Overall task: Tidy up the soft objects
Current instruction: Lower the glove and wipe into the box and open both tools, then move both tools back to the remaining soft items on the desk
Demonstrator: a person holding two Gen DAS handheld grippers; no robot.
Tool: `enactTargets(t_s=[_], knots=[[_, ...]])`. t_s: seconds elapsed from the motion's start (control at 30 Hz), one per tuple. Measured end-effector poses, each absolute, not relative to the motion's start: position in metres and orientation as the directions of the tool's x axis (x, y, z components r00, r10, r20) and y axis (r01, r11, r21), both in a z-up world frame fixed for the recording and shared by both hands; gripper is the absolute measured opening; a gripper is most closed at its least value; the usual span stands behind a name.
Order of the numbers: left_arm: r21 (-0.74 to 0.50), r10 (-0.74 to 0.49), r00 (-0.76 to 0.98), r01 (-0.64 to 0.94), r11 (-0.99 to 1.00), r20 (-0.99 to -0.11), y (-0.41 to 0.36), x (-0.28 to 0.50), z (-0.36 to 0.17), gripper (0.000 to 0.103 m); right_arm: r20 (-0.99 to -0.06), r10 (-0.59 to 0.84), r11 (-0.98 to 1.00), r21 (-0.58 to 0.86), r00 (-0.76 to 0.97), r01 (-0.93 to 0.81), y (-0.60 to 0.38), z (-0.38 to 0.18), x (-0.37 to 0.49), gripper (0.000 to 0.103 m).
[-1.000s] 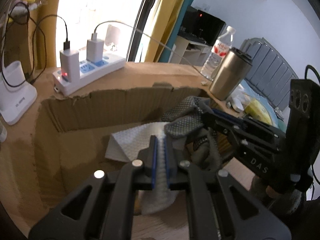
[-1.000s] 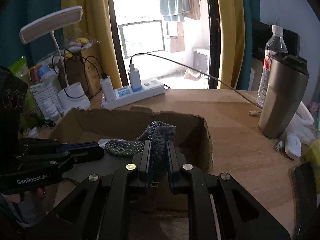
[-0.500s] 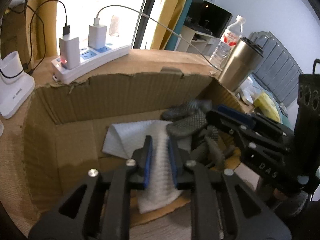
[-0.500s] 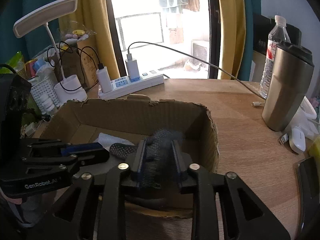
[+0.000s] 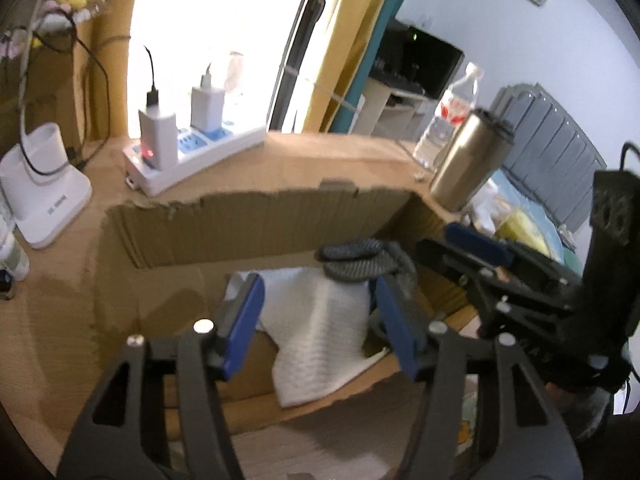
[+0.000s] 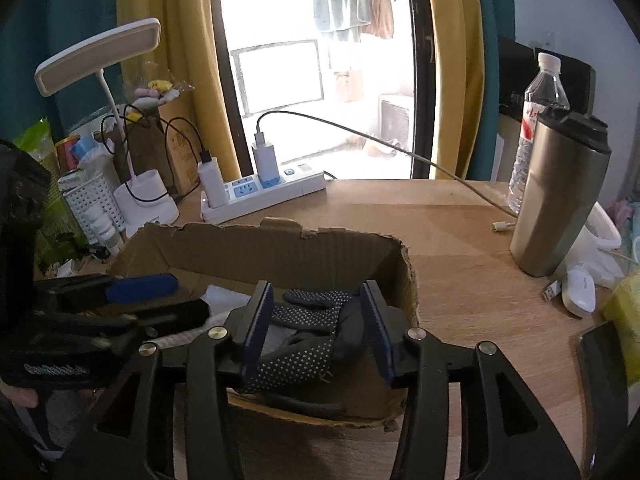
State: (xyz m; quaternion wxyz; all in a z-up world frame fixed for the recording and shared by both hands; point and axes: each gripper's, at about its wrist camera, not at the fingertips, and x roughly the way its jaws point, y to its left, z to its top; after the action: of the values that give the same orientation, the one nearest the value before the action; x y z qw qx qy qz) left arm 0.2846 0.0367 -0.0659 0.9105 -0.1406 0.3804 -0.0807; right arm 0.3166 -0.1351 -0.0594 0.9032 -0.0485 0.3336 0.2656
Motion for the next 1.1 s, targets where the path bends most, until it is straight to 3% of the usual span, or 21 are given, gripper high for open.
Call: enactTargets(t_s=[0.53, 0.87, 1.1], knots=[[-0.290, -0.206, 0.818, 0.051, 0.956, -0.536, 0.048, 0.231, 0.000, 0.062, -0.537, 0.465, 0.856, 0.069, 0.704, -0.513, -0.146, -0.013, 0.277, 0.052], [-0.273, -0.192, 0.860, 0.065, 0.960, -0.472, 0.050, 0.189, 0.031, 0.073, -0.486, 0.472, 0.853, 0.042, 0.735, -0.520, -0.149, 0.011, 0.242, 0.058], [-0.262, -0.161, 0.882, 0.044, 0.964, -0.443, 0.055, 0.156, 0.043, 0.074, -0.467, 0.469, 0.854, 0.023, 0.750, -0.520, -0.149, 0.019, 0.216, 0.060]])
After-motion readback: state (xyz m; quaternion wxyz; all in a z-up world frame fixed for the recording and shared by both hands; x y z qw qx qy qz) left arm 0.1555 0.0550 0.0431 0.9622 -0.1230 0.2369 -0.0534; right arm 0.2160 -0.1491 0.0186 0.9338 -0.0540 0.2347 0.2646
